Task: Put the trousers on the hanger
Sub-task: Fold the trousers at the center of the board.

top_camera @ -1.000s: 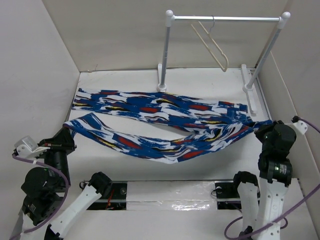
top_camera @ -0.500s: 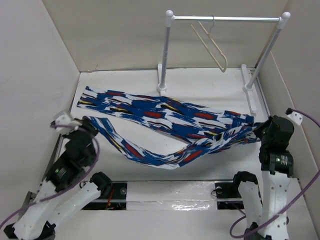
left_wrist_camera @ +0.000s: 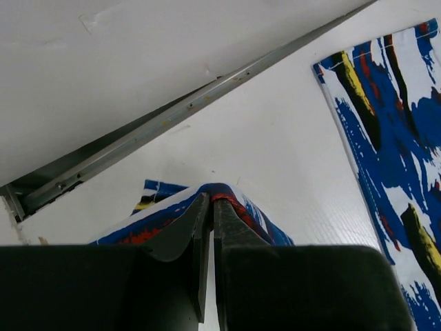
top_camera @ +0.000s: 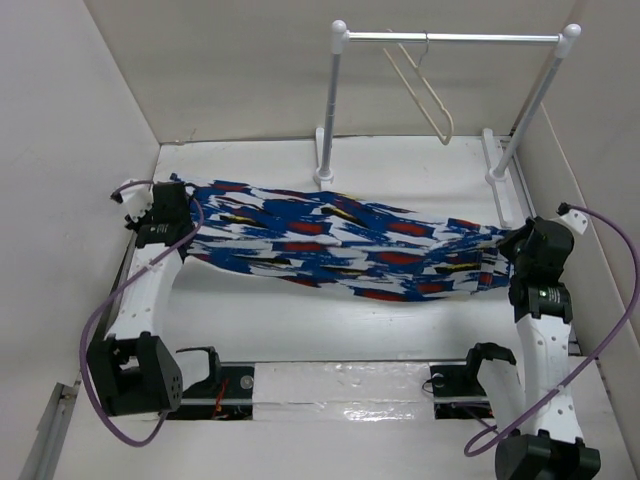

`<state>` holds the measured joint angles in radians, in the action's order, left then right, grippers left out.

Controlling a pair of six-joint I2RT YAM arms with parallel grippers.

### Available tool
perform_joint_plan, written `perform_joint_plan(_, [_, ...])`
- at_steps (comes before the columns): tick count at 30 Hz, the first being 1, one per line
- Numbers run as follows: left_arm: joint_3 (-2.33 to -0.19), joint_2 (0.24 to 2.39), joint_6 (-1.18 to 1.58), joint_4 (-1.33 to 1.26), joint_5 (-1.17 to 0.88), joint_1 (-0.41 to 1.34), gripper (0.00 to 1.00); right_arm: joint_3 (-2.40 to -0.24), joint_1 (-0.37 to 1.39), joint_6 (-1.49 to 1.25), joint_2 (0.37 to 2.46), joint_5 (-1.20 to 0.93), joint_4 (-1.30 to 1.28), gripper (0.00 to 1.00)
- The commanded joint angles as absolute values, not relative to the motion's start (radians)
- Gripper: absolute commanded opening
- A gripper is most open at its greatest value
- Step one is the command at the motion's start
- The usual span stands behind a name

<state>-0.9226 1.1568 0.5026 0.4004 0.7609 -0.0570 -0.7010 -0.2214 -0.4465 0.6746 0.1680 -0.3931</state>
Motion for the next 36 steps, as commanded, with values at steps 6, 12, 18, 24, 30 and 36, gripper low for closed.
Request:
perform_joint_plan(6, [-1.153, 1.359, 0.436, 0.327, 0.833, -0.067, 0.0, -0.721, -0.219, -0.472, 0.817, 0.16, -0.141, 0.0])
perform_joint_plan(12, [-1.316, 1.575, 0.394, 0.333, 0.905, -0.058, 0.0, -0.758, -0.219, -0.469, 0.961, 0.161, -0.072, 0.0])
perform_joint_plan(18, [-1.518, 1.779, 0.307, 0.327, 0.983, 0.014, 0.0, -0.81, -0.21, -0.462, 1.089, 0.143, -0.011, 0.0])
perform_joint_plan(24, [-1.733, 1.994, 0.23, 0.302, 0.949, 0.023, 0.0, -0.908, -0.21, -0.474, 1.297, 0.173, 0.054, 0.0])
perform_joint_plan(30, [-1.98, 2.216, 0.192, 0.316, 0.898, 0.023, 0.19, -1.006, -0.179, -0.476, 1.502, 0.209, 0.058, 0.0])
perform_joint_plan(36, [-2.011, 2.185, 0.279, 0.362, 0.801, -0.029, 0.74, -1.077, -0.16, -0.509, 1.554, 0.166, 0.077, 0.65])
